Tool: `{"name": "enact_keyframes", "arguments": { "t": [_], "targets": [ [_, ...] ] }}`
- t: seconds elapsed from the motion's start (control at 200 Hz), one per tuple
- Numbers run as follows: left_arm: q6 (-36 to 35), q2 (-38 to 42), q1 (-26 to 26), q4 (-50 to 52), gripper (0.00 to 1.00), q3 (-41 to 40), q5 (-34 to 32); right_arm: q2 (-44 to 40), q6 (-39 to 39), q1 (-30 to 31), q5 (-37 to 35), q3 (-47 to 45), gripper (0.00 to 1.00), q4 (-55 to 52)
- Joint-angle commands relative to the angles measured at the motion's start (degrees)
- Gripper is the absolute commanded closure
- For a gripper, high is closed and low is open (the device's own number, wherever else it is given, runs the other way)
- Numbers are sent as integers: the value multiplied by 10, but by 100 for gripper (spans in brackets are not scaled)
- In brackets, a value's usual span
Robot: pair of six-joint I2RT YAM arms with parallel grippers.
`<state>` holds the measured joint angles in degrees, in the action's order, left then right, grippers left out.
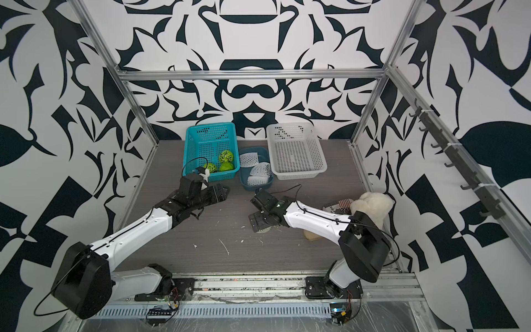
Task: Sleeve custard apples in foam nets
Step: Put on the foam net on the custard apple, then pick up the custard apple from the center of the board.
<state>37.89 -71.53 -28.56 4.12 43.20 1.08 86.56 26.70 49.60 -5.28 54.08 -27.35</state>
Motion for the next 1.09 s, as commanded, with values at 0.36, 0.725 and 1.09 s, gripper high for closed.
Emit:
{"name": "enact_keyframes", "arguments": {
  "t": [0.36,0.725,1.09],
  "targets": [
    [-5,6,2,11,16,10,1,-29,32,38,-77,-21,1,43],
    [-1,3,2,5,16,10,4,-21,55,65,-128,23,1,-18],
    [-1,7,3,4,16,9,4,23,54,64,-138,35,1,-11]
  ]
}}
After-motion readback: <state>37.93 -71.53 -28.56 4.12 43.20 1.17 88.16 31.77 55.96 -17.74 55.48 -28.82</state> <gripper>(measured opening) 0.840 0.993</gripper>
